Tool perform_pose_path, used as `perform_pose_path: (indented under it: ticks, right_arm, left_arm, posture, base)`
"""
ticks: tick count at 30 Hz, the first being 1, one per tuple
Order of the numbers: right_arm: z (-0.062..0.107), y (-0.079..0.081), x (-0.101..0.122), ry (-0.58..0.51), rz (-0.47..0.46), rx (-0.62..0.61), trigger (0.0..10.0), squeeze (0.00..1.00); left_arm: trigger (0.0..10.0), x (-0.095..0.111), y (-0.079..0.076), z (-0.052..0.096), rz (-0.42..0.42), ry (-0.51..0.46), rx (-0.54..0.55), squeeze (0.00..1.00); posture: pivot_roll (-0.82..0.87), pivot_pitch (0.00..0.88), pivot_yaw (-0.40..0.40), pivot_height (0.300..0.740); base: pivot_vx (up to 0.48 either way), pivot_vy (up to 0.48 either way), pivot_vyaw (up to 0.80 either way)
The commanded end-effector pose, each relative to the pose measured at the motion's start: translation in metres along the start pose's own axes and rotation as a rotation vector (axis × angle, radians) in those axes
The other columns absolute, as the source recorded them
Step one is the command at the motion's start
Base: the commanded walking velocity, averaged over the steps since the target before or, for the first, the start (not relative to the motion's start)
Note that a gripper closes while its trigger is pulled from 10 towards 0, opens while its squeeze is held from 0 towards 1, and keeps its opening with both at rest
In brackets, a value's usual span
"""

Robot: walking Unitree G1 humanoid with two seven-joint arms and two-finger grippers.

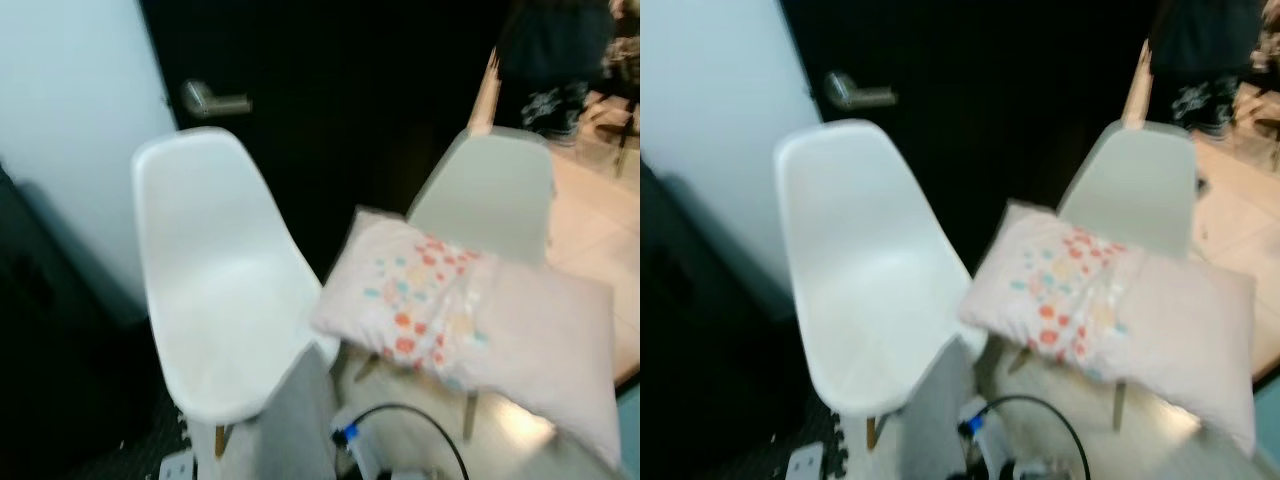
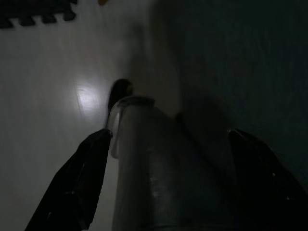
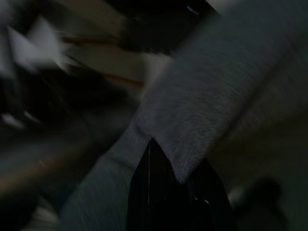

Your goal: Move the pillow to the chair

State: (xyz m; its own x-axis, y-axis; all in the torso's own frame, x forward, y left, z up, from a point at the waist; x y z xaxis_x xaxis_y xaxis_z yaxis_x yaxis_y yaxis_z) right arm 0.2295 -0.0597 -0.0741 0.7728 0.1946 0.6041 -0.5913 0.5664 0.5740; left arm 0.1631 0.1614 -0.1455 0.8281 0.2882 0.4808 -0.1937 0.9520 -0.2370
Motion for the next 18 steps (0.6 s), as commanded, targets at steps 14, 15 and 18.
perform_pose_path:
  ticks: [14, 15, 18]
  right_arm:
    - [0.019, 0.046, 0.144, -0.535, -0.061, 0.428, 10.0, 0.0]
    - [0.018, 0.046, 0.146, -0.54, -0.052, 0.412, 10.0, 0.0]
    - [0.017, 0.045, 0.147, -0.541, -0.047, 0.402, 10.0, 0.0]
  left_arm:
    - [10.0, -0.018, 0.004, 0.004, 0.027, 0.043, 0.007, 0.0]
    - [10.0, -0.018, 0.004, 0.004, 0.027, 0.042, 0.007, 0.0]
    - [10.0, -0.018, 0.005, 0.004, 0.027, 0.042, 0.007, 0.0]
  posture:
    - [-0.03, 0.063, -0.04, 0.74]
    - [-0.03, 0.063, -0.04, 0.74]
    - [-0.03, 0.063, -0.04, 0.74]
  base:
    - [0.0, 0.0, 0.76]
    - [0.0, 0.0, 0.76]
    - [0.0, 0.0, 0.76]
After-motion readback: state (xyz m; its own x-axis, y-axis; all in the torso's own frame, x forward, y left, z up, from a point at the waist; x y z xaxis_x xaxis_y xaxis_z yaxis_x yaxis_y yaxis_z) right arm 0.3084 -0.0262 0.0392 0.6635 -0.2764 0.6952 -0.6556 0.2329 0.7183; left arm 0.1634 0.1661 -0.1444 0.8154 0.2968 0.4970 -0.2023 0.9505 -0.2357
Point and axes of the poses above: a point about 5 cm out from each wrist's last joint towards the gripper, its own z axis pointing back from the gripper into the wrist, its own x axis along the axis of the wrist's last joint, y = z × x, the point moved 5 cm from there along -z, pointing out of the wrist towards the gripper, and after that the axes turned 2 degrees about -z, right-handed, at the moved point
